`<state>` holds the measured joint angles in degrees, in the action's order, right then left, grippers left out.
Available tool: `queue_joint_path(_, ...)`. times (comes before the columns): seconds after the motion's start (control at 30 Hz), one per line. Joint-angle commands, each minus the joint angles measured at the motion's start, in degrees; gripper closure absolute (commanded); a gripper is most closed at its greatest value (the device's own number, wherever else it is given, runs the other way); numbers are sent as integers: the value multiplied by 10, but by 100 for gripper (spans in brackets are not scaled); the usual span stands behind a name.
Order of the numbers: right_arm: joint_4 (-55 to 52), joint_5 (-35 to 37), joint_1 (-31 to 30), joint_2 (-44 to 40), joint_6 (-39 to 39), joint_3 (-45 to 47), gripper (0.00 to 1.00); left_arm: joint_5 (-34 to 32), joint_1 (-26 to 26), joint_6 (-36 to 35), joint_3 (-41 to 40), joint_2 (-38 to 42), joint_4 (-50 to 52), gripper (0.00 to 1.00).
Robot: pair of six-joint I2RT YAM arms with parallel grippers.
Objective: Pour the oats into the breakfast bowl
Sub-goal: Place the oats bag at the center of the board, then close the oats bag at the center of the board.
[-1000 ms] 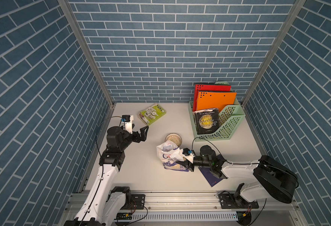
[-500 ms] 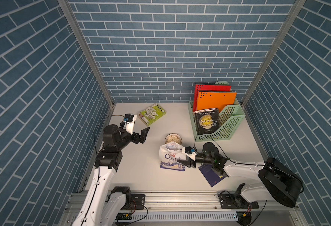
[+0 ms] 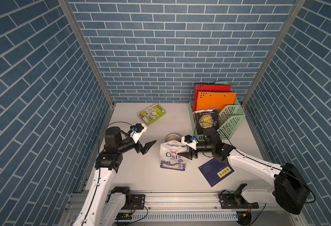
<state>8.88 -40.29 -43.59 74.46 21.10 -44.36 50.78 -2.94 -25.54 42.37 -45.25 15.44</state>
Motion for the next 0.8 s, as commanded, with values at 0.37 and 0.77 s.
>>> queue_joint_path(0.37,-182,-8,2,31,24,-108,78,120,-26,-112,-24,-29,24,7)
queue_joint_path(0.77,-251,45,-10,19,59,-149,100,61,-87,-155,6,-114,58,26)
